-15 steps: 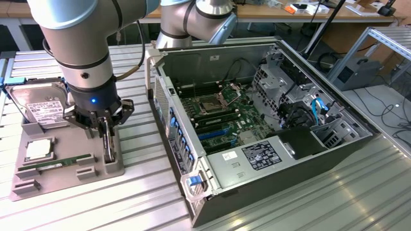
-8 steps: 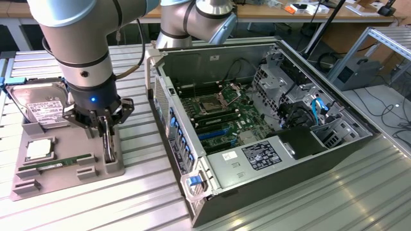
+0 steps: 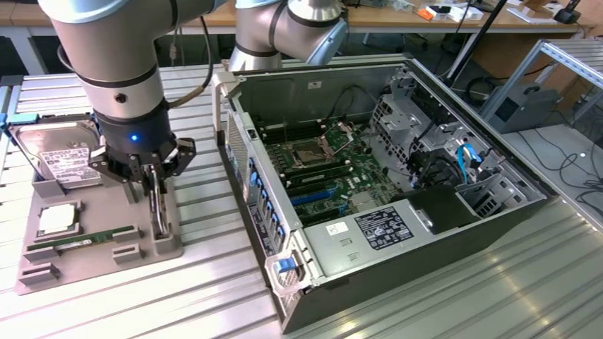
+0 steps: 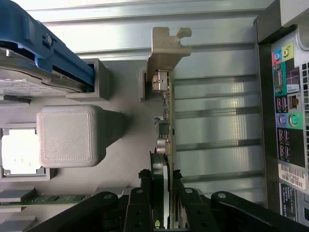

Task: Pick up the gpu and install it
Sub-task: 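Pick up the gpu and move the gpu toward the slot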

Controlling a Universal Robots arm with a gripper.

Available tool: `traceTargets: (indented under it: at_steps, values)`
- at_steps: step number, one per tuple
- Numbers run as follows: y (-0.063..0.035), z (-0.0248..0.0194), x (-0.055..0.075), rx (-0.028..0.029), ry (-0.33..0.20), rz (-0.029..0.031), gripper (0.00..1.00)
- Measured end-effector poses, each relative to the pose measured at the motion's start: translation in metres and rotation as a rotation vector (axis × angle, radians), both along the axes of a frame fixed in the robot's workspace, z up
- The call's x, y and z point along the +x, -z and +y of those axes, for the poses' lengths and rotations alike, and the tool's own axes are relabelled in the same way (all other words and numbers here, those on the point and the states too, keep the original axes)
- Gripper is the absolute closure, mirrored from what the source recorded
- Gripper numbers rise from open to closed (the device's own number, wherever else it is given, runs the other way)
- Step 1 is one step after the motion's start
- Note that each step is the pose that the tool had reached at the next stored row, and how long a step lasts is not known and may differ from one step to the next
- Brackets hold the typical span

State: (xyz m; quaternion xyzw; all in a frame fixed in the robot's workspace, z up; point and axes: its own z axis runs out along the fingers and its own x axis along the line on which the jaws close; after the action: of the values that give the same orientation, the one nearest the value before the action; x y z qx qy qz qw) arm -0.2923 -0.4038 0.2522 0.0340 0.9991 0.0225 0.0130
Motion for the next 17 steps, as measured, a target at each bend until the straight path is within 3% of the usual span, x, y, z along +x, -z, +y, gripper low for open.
traceTargets:
  at_steps: [17]
  values:
    - [-0.0325, 0.0000, 0.000, 0.0000, 0.000, 0.0001, 0.73]
